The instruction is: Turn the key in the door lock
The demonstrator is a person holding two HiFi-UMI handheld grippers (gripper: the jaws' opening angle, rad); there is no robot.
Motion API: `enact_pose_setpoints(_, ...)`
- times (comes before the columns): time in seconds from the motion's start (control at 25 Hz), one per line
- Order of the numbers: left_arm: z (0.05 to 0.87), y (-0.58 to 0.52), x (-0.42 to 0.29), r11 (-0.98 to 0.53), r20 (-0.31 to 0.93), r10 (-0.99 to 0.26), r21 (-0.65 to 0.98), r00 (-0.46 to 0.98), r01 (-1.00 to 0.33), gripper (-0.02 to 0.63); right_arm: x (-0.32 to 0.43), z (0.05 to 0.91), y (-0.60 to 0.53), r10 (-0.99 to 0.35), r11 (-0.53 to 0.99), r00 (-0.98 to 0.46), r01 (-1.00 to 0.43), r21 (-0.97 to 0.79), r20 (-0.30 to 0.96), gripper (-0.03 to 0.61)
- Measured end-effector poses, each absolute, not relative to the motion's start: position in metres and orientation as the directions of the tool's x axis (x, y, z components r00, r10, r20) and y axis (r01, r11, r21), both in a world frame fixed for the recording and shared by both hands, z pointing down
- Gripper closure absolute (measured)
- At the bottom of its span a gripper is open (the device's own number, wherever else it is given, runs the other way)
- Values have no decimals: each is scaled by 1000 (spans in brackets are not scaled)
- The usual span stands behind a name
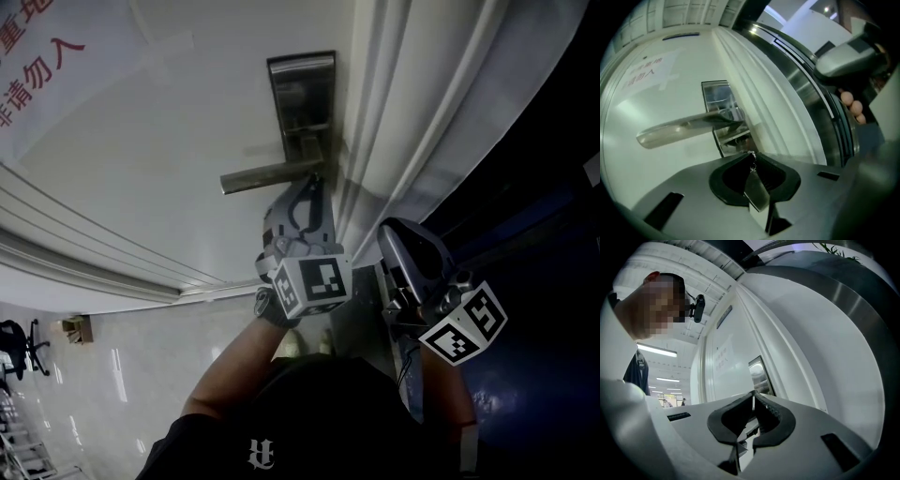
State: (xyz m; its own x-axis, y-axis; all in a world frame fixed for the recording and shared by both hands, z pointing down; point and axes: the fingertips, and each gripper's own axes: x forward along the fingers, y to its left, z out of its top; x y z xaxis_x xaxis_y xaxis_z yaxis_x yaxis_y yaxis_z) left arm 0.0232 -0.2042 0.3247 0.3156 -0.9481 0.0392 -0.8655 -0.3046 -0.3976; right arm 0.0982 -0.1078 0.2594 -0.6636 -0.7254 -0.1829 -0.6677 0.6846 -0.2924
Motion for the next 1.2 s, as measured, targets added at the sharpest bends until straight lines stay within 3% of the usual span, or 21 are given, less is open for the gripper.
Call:
enact_pose_setpoints(0.4,328,-203,29,-163,3,-967,-779,256,-606,586,104,257,-105,-739,671,-645,-681,-293,-196,561)
enact_pose_setpoints(0.64,327,-198,30,-151,-24,-957,-811,290,-565,584,104,256,-104,-745,665,-638,-688,-290,-194,561)
enact_pose_setpoints(0.8,325,-183,26,-171,-33,-947,-792,321,-586,529,102,256,-105,-744,666,-640,-685,-295,-195,561)
enact_pose_setpoints(1.0,325,-163,13,-288,-18,-928,-600,372,-747,526,102,253,-108,-740,669,-641,-677,-307,-202,561)
enact_pose_setpoints(1.12,327,-159,6,-429,-1,-894,-280,448,-859,526,103,248,-110,-738,672,-638,-670,-313,-219,561)
enact_pose_setpoints(1.2,326,-161,0,-503,-10,-864,-26,503,-864,526,101,245,-111,-732,679,-640,-660,-320,-234,561)
